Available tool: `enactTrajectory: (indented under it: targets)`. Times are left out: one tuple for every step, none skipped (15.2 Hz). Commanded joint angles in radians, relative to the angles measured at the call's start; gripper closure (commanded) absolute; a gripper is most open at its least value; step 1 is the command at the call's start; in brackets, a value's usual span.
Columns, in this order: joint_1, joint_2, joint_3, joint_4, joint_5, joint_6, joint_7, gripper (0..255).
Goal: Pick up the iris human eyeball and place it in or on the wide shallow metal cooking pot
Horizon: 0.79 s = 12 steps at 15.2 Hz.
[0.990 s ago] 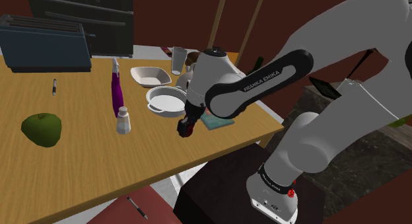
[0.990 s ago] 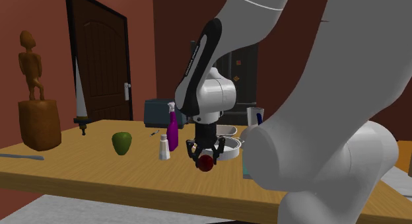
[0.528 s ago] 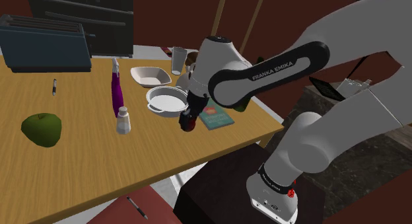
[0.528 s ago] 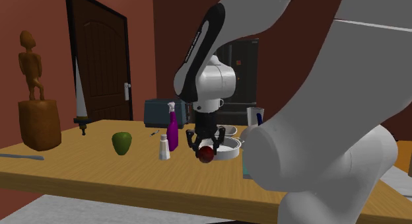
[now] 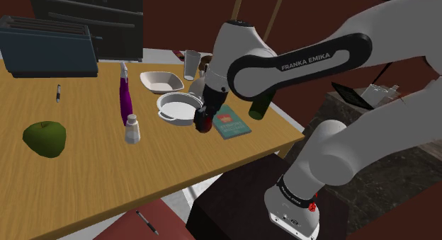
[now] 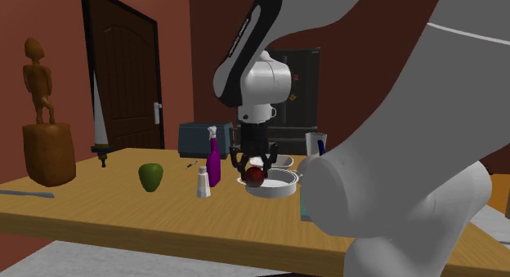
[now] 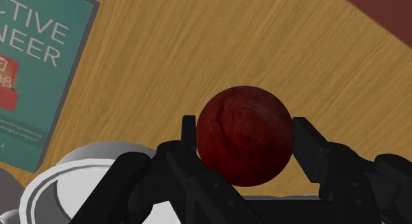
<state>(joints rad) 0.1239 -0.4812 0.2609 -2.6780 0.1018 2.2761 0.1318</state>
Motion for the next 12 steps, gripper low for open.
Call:
enactTrajectory:
  targets:
    - [0.001,-0.018,-0.005,0.014,0.000,-0.032,-0.004,255]
    - [0.001,-0.026,-0.007,0.022,0.000,-0.048,-0.005,255]
    - [0.001,-0.029,-0.008,0.025,0.000,-0.054,-0.005,255]
    - [-0.014,0.006,-0.017,0.051,-0.013,-0.045,-0.018,255]
    - [-0.028,0.040,-0.026,0.077,-0.025,-0.038,-0.031,255]
    - [-0.042,0.074,-0.035,0.105,-0.036,-0.032,-0.043,255]
    - [-0.054,0.107,-0.044,0.134,-0.047,-0.028,-0.054,255]
    - [-0.066,0.141,-0.052,0.163,-0.058,-0.024,-0.066,255]
    - [-0.077,0.175,-0.060,0.194,-0.068,-0.021,-0.076,255]
    - [-0.087,0.208,-0.068,0.225,-0.077,-0.020,-0.087,255]
    - [-0.096,0.241,-0.075,0.258,-0.086,-0.019,-0.097,255]
    - [-0.105,0.274,-0.082,0.291,-0.094,-0.020,-0.107,255]
